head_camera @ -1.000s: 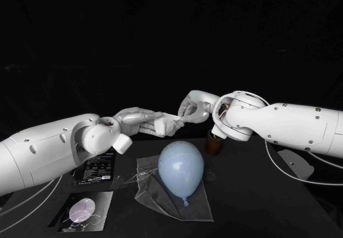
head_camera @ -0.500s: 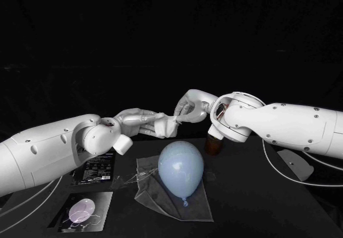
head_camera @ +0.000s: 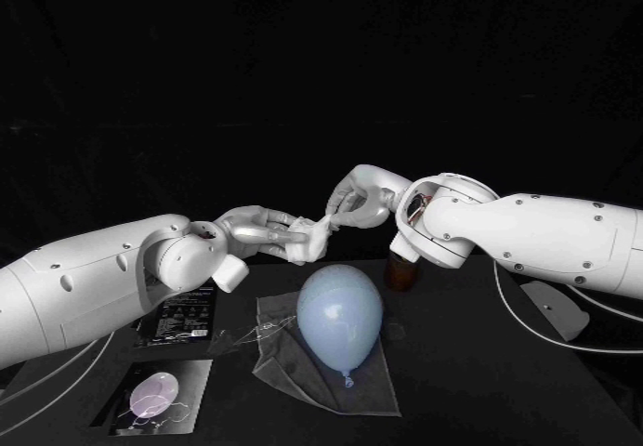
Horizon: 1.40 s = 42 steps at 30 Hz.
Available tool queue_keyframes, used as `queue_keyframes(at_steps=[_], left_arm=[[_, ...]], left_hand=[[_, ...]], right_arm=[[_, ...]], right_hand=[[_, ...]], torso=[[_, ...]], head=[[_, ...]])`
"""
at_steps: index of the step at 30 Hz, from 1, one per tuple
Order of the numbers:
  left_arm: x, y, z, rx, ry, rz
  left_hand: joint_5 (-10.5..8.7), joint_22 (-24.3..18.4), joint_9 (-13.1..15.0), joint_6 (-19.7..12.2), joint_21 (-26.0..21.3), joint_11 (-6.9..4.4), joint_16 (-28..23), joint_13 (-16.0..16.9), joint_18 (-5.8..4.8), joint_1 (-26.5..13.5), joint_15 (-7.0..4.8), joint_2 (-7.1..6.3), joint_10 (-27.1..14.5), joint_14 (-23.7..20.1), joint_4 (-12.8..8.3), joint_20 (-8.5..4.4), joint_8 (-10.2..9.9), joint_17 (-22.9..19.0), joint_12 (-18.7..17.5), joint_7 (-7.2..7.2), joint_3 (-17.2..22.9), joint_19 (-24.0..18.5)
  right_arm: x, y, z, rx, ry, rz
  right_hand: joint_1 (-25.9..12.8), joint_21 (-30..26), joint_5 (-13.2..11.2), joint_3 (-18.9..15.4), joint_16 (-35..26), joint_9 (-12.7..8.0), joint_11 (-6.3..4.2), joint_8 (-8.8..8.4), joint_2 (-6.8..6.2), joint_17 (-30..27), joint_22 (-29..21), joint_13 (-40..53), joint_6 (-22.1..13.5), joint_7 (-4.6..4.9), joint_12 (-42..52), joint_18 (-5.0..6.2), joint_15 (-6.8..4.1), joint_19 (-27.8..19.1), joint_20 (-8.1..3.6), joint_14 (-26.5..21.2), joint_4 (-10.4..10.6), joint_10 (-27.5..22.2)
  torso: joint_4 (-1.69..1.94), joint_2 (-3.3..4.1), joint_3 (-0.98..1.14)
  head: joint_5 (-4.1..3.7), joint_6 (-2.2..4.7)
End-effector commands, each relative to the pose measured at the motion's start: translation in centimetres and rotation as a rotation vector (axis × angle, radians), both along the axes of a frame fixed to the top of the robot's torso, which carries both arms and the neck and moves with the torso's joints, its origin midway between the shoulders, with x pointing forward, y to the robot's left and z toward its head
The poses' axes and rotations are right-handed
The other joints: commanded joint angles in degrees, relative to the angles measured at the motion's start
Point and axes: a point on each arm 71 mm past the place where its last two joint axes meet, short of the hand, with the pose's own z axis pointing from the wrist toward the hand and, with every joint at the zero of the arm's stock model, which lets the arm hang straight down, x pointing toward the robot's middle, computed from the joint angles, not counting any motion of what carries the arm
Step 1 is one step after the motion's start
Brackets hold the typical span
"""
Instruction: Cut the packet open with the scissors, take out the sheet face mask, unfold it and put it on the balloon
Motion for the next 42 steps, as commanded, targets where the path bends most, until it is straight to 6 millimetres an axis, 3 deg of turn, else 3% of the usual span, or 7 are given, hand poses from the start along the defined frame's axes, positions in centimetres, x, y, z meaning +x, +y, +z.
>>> queue_keyframes(at_steps=[1, 4, 9, 21, 26, 36, 42], left_arm=[[0.23, 0.16, 0.16, 0.022, -0.028, 0.038], [0.31, 0.27, 0.19, 0.023, -0.034, 0.054], [0.4, 0.39, 0.24, 0.021, -0.041, 0.069], [0.21, 0.18, 0.39, -0.017, -0.041, 0.025], [0.22, 0.15, 0.47, -0.021, -0.054, 0.022], [0.29, 0.21, 0.56, -0.005, -0.083, 0.037], [0.25, 0.21, 0.52, 0.004, -0.083, 0.032]], left_hand=[[-0.11, 6.63, -2.11, 2.61, 8.73, 0.47, 0.29, 0.58, -2.41, 0.84, -0.68, 1.65, -0.56, 0.95, -2.93, -2.57, -0.84, -0.76, 1.34, 1.25, 0.86, -4.53], [-0.19, 13.15, -4.21, 4.22, 16.83, 0.69, 0.43, 1.27, -3.72, -0.93, -0.43, 2.08, -1.72, 1.29, -3.92, -3.82, -1.74, -1.6, 2.77, 1.58, 3.08, -10.23], [-0.01, 17.37, -5.92, 4.9, 22.11, 0.81, 1.5, 2.41, -3.65, -2.76, -0.45, 1.81, -3.1, 1.21, -5.08, -4.17, -1.77, -1.88, 4.98, 1.73, 7.1, -13.8], [0.07, 19.55, -7.27, 4.01, 24.72, 0.99, 3.15, 3.51, -3.42, -4.35, -0.25, 1.4, -4.73, -0.29, -6.53, -3.44, -1.16, -1.72, 7.33, 1.74, 10.49, -16.39], [0.01, 20.65, -8.04, 4.48, 25.92, 0.56, 3.91, 3.64, -3.61, -5.1, -0.44, 1.34, -5.19, -1.21, -7.23, -2.87, -0.87, -1.72, 8.01, 0.99, 11.58, -18.05], [0.03, 21.7, -11.15, 9.45, 27.09, 0.48, 5.49, 4.48, -2.99, -6.42, 0.1, 2.95, -8.59, -5.41, -7.69, -2.23, -3.13, -1.43, 9.56, 0.4, 13.99, -19.85], [0.0, 21.43, -13.01, 13.93, 27.22, -0.81, 11.87, 7.84, -2.44, -9.0, -0.24, 4.37, -11.86, -8.34, -5.86, -0.83, -5.08, 1.81, 15.23, -0.88, 13.02, -18.54]], right_arm=[[-0.11, 0.11, 0.11, 0.007, -0.005, 0.016], [-0.13, 0.1, 0.04, 0.001, 0.004, 0.02], [-0.11, 0.12, -0.2, -0.02, 0.031, 0.028], [0.19, -0.01, -0.28, -0.035, 0.034, 0.014], [0.15, 0.11, -0.21, -0.009, 0.038, 0.008], [0.19, 0.29, -0.1, 0.022, 0.034, 0.006], [0.22, 0.36, -0.09, 0.027, 0.035, 0.007]], right_hand=[[-0.26, 0.33, 0.2, 0.12, 0.33, 0.07, -0.33, 0.3, 0.23, 0.09, 0.05, -0.1, 0.42, -0.17, -0.09, 0.7, 0.18, -0.1, -0.13, 0.38, -0.09, 0.23], [-0.38, 0.41, 0.2, 0.23, 0.3, 0.13, -0.31, 0.33, 0.24, 0.07, 0.21, -0.13, 0.39, -0.16, -0.12, 0.67, 0.21, -0.21, -0.14, 0.3, -0.25, 0.2], [-0.54, 0.48, 0.2, 0.39, 0.25, 0.22, -0.28, 0.36, 0.26, 0.05, 0.41, -0.18, 0.33, -0.14, -0.16, 0.62, 0.24, -0.42, -0.14, 0.17, -0.46, 0.15], [-0.7, 0.56, 0.2, 0.54, 0.21, 0.3, -0.27, 0.39, 0.31, 0.03, 0.61, -0.2, 0.28, -0.11, -0.17, 0.6, 0.28, -0.61, -0.13, 0.07, -0.64, 0.16], [-0.74, 0.59, 0.2, 0.56, 0.22, 0.32, -0.27, 0.39, 0.31, 0.04, 0.66, -0.2, 0.27, -0.11, -0.16, 0.6, 0.28, -0.62, -0.14, 0.08, -0.68, 0.17], [-0.8, 0.63, 0.2, 0.59, 0.23, 0.34, -0.26, 0.4, 0.32, 0.04, 0.72, -0.21, 0.26, -0.1, -0.15, 0.6, 0.28, -0.64, -0.14, 0.09, -0.71, 0.18], [-0.86, 0.66, 0.2, 0.62, 0.23, 0.36, -0.24, 0.4, 0.34, 0.04, 0.78, -0.22, 0.22, -0.09, -0.17, 0.6, 0.29, -0.66, -0.14, 0.08, -0.74, 0.16]], torso=[[0.0, 0.0, 0.01], [0.01, 0.0, -0.01], [0.05, 0.0, -0.01], [0.05, 0.03, -0.02], [0.01, -0.02, -0.01], [0.04, 0.04, -0.01], [0.02, 0.02, 0.0]], head=[[-0.03, -0.02], [-0.04, -0.03], [-0.04, -0.02], [0.0, 0.01], [0.0, -0.04], [0.07, -0.16], [0.12, -0.21]])
